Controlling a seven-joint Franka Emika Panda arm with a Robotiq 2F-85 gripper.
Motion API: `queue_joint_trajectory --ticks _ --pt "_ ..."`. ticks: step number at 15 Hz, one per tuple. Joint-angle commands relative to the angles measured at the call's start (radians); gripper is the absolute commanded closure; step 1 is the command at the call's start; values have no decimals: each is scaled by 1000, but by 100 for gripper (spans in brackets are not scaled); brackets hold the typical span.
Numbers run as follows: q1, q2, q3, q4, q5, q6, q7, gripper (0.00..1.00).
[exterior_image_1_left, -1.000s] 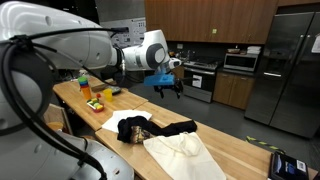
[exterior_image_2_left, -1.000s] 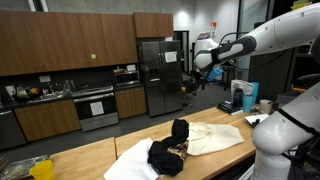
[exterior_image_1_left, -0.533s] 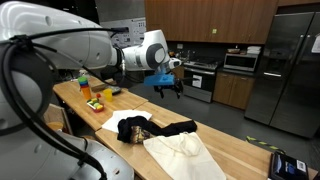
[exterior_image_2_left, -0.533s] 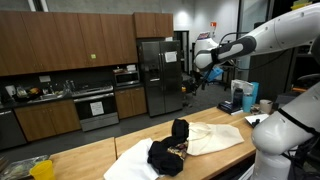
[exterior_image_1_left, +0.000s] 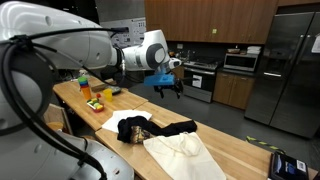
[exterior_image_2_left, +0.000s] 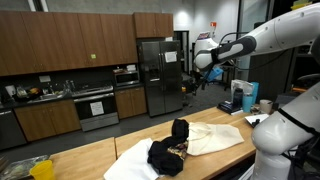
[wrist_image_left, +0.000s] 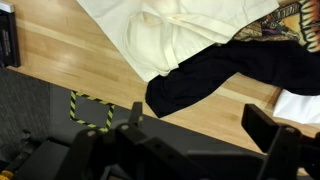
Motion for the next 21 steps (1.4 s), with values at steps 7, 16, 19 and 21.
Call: queue_joint_trajectory --ticks 7,16,19,21 --pt "6 0 -5 2 -3 -2 3 0" --pt "6 0 -5 2 -3 -2 3 0" --pt "6 0 -5 2 -3 -2 3 0" --pt "6 1 -31 18 -1 -32 -46 0"
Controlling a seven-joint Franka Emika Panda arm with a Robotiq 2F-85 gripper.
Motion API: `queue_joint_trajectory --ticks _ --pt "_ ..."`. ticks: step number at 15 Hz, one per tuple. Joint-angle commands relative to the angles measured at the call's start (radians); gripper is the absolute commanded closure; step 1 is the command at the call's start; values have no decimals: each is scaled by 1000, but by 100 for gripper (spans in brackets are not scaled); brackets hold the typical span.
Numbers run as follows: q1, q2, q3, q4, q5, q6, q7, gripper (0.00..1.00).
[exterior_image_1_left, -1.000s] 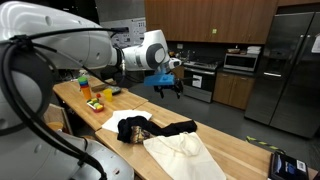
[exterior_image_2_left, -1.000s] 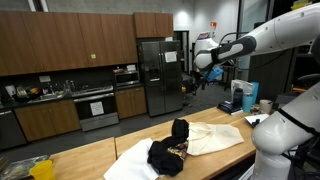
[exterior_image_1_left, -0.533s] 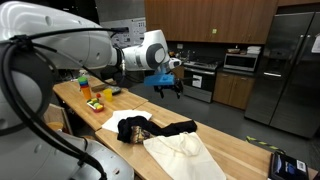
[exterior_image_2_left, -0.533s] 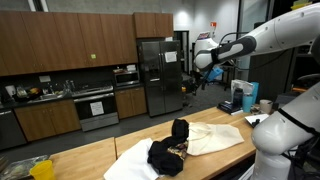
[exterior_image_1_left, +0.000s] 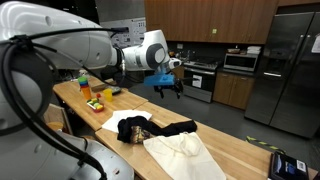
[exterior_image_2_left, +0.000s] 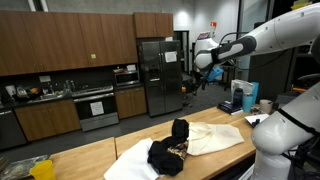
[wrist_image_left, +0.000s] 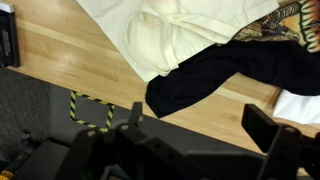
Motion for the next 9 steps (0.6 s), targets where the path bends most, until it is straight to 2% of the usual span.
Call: queue_joint_trajectory --ticks 1,4,5,6,9 --pt "2 6 -74 41 -11 -84 -135 0" --pt "17 21 -226 122 -72 -269 -379 0" --pt "-31 33 -232 160 -96 -341 -457 0" --pt "-45 40 -266 199 -129 -420 -516 0" --pt "-100 61 -277 299 -282 -588 -573 0"
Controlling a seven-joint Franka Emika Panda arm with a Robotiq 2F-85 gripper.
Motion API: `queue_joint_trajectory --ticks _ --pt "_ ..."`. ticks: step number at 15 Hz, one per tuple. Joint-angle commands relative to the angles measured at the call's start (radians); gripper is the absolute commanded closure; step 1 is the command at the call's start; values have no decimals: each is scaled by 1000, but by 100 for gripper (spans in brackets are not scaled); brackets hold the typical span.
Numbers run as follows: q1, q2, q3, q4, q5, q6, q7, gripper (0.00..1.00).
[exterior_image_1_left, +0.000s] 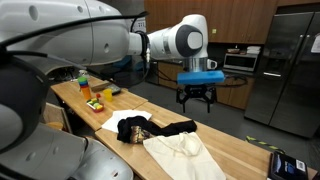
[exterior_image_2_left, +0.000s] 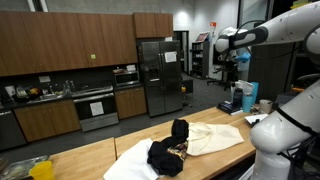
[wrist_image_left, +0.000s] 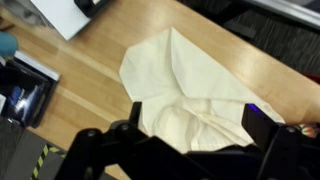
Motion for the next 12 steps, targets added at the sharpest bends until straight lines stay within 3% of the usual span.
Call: queue_joint_trajectory --ticks 1,4,7,10,12 --pt "-54 38 26 124 -160 -158 -30 0" --pt "-58 -56 79 107 -259 -134 70 0" --pt "-30 -174 170 76 -293 -186 189 0" --pt "43 -263 267 85 -290 -353 174 0" --pt "130 -279 298 131 -232 -508 105 0"
